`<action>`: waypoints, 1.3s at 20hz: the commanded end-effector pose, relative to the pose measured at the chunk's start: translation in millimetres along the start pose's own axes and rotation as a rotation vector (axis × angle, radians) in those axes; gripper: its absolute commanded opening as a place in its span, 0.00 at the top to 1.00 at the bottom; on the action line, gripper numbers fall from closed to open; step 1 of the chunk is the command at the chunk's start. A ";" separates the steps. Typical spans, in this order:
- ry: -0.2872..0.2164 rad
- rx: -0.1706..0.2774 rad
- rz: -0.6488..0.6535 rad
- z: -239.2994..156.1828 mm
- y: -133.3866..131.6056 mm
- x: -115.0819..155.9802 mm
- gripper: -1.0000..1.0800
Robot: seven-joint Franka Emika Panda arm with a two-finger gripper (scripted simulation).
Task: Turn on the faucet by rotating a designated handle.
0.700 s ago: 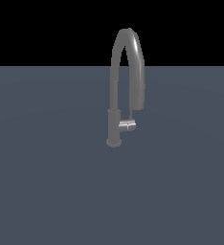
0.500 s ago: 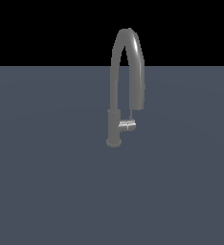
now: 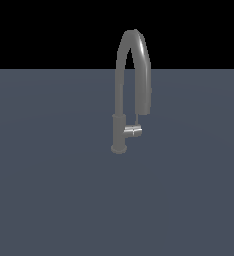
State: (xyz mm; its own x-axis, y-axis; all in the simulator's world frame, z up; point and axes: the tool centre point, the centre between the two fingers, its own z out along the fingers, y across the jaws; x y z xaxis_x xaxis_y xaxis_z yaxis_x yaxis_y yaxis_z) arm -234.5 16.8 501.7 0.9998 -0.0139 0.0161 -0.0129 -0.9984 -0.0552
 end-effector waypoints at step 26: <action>-0.364 0.287 0.321 51.4 26.3 140.6 1.00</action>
State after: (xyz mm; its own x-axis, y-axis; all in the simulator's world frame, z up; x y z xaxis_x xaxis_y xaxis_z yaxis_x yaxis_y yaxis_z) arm -101.5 -6.3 456.0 0.9016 -0.2341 -0.3637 -0.3402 -0.9031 -0.2619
